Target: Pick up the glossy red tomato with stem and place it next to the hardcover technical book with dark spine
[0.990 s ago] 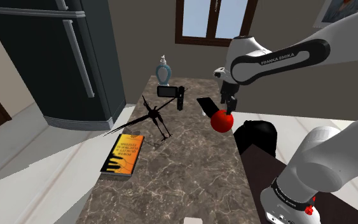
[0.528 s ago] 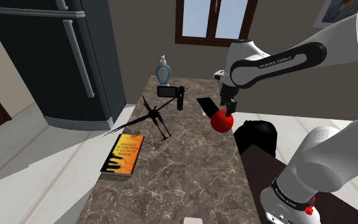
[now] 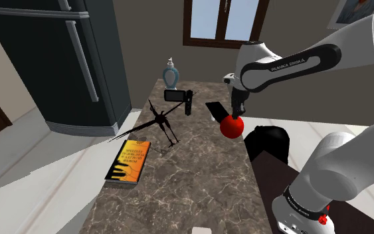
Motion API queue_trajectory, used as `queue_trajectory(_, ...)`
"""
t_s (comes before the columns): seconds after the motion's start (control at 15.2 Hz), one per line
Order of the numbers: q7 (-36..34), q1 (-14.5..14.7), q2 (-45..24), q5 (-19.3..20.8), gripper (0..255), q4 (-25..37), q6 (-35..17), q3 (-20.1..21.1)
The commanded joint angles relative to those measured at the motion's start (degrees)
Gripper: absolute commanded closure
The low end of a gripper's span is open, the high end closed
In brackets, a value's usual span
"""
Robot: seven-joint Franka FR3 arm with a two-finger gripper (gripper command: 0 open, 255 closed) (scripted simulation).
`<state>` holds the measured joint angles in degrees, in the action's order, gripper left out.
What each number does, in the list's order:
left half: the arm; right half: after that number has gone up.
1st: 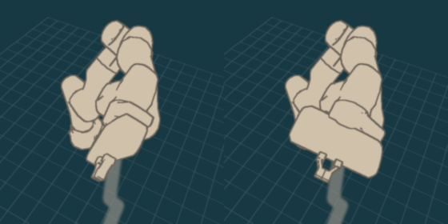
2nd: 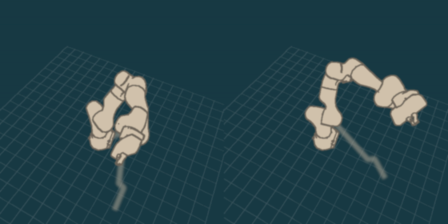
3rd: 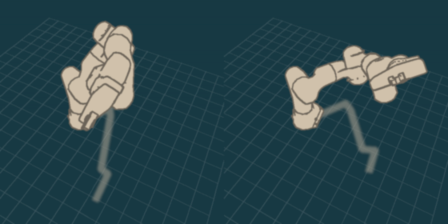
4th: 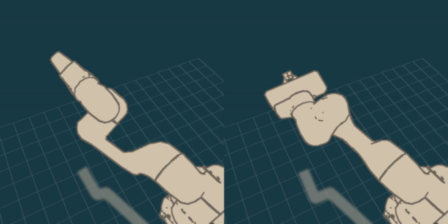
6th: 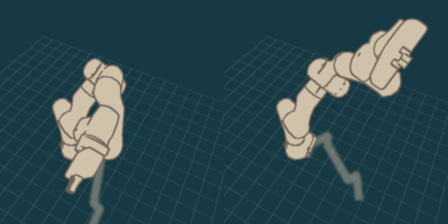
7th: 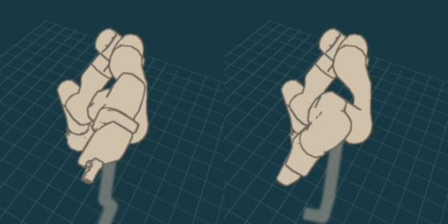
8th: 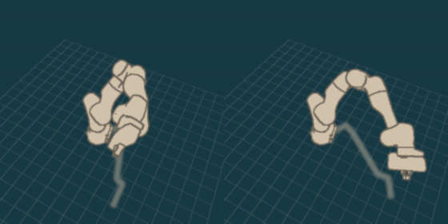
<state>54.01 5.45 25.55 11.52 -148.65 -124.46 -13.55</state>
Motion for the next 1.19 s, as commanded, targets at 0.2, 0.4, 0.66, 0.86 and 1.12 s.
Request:
queue_trajectory(0.2,0.0,0.0,0.0,0.0,255,-0.01,-0.01,0.0)
queue_trajectory(0.4,0.14,0.05,1.15,-0.19,255,1.5,2.65,0.28)
queue_trajectory(0.66,0.33,0.12,2.45,-0.46,255,3.67,6.11,0.64)
queue_trajectory(0.86,0.47,0.19,3.24,-0.67,255,5.42,8.65,0.9)
queue_trajectory(1.12,0.68,0.28,4.06,-0.94,255,7.91,11.95,1.24)
